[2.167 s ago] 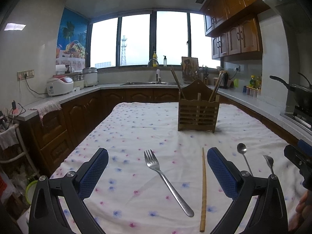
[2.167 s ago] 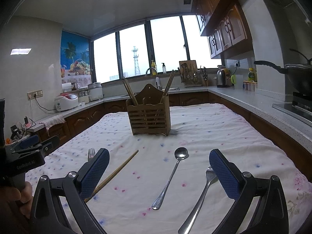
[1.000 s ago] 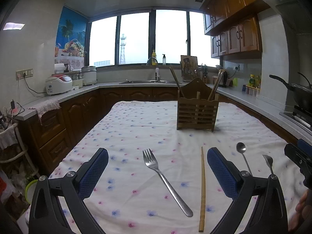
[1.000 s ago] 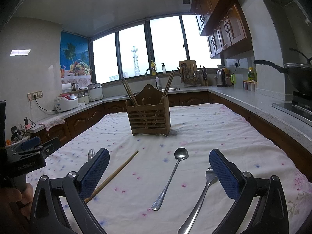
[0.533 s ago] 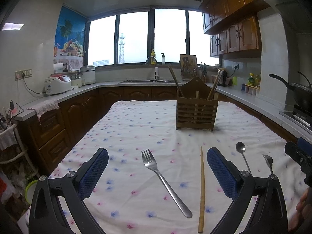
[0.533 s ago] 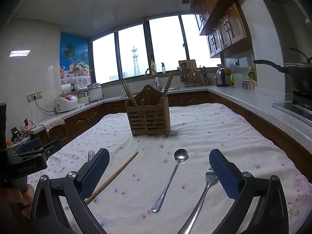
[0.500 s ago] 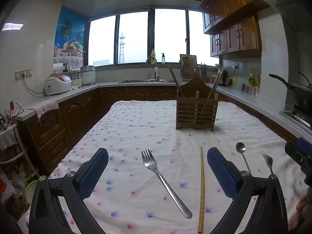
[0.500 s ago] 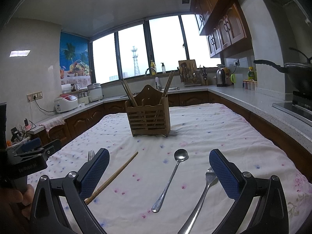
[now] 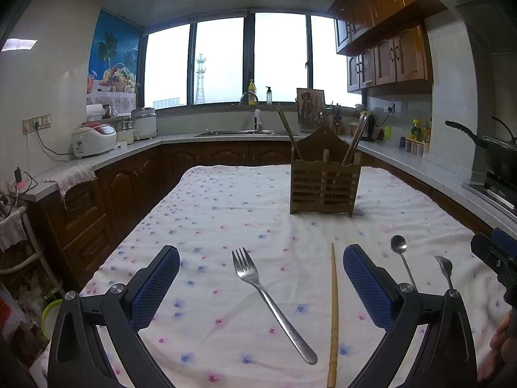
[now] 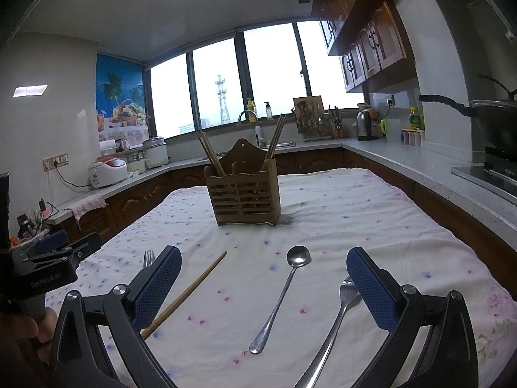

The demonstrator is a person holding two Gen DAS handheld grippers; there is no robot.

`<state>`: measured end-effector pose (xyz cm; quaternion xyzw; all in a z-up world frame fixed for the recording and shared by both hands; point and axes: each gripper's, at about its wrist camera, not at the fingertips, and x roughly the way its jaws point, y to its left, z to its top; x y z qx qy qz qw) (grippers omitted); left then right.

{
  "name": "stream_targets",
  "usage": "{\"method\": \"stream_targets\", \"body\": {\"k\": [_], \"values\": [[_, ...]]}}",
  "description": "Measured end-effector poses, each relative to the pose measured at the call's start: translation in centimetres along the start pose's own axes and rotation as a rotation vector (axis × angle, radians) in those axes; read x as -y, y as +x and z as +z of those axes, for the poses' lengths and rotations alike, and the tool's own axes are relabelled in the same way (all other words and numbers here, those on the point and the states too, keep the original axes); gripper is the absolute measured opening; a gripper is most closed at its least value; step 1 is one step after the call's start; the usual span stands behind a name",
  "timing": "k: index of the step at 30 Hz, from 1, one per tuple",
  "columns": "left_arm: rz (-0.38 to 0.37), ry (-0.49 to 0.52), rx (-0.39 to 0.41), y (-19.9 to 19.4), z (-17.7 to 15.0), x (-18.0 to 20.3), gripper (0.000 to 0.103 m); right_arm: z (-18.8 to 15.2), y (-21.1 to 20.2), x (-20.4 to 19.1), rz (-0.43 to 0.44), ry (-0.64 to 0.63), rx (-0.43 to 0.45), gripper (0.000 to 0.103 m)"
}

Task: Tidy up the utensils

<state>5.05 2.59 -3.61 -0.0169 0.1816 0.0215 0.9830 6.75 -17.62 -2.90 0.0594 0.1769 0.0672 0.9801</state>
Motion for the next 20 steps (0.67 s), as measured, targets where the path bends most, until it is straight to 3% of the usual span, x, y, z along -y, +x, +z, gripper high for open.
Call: {"method": "stream_targets", "body": {"k": [20], "values": [[-0.008, -0.006, -0.019, 0.78, 0.69, 0.55, 0.102, 0.18, 0.7, 0.45, -0.006, 0.01, -0.02, 0.103]]}}
